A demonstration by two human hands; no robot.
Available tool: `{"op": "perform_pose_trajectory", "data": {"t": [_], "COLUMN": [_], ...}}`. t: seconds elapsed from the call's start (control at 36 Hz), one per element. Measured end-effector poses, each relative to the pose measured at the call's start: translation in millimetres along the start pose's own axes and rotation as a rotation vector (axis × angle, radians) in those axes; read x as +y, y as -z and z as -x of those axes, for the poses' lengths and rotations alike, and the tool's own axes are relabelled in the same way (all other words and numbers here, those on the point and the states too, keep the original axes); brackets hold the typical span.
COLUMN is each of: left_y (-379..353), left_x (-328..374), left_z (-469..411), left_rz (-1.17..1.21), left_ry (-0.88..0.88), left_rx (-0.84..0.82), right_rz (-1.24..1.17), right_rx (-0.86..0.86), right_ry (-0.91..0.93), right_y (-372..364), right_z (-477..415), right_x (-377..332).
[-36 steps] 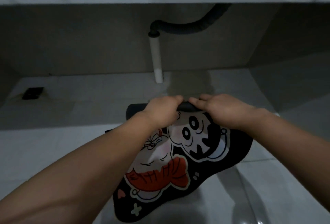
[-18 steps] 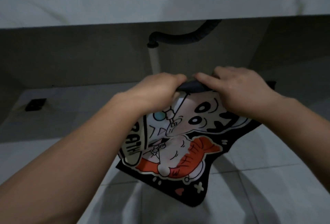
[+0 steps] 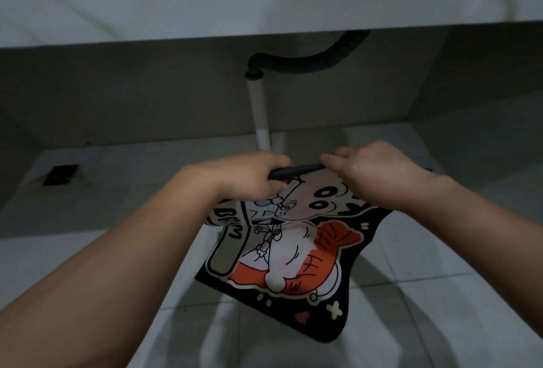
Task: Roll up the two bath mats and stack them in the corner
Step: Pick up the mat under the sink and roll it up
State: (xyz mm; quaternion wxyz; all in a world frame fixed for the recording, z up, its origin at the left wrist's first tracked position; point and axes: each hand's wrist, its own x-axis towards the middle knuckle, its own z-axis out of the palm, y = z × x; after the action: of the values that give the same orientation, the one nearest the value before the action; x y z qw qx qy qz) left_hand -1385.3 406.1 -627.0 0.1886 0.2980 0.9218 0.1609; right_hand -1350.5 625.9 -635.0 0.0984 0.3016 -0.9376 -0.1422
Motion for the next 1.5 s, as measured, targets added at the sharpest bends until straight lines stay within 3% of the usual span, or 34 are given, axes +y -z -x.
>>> {"op": "perform_pose_trajectory", "data": {"t": [0.25,0.53,0.64,0.78,0.94,1.11,1.25,1.42,1.5], "left_y": [-17.7,-8.7,-10.1,-22.6,-29.0,-30.0,-27.0,-18.4,-17.8], "left_x": [-9.0,-9.1,-10.0,-10.6,-10.5,-6.2,-2.6,-7.4,-2.1], "left_z": [-7.8,-6.7,-7.5,-9.7,-13.6,-15.4,-17.6,-15.6,-14.6], "left_rz": [0.003,0.115,0.011,-0.282,-0.248,-0.229,-0.3,-0.083,-0.191], "left_ry": [-0.037,-0.008,-0.025,-0.064,-0.11,-0.122,-0.129,-0.004,0.025], "left_rx": [0.102,-0.099,-0.043,0.196,0.245,0.22,0.254,-0.013,-0.049], "right_rz": [0.005,0.032,0.037,-0.197,-0.528,-0.331,-0.156,0.013,0.035], "right_rx": [0.144,0.144,0.121,-0.061,-0.251,-0.138,-0.123,-0.05,-0.017], "right_ry": [0.131,0.205,0.21,-0.003,-0.204,-0.064,-0.051,0.14,0.21], "right_y": [-2.3,2.9,-4.5,2.6,4.1,-3.8,-14.0,-23.3,-27.2], "right_z": [5.5,10.6,8.4,1.7,-1.6,-0.5,-2.0,5.3,4.8], "right_x": [0.2,-6.5,-6.2,1.0,10.1,0.8,-3.9,-14.3,-15.7]}}
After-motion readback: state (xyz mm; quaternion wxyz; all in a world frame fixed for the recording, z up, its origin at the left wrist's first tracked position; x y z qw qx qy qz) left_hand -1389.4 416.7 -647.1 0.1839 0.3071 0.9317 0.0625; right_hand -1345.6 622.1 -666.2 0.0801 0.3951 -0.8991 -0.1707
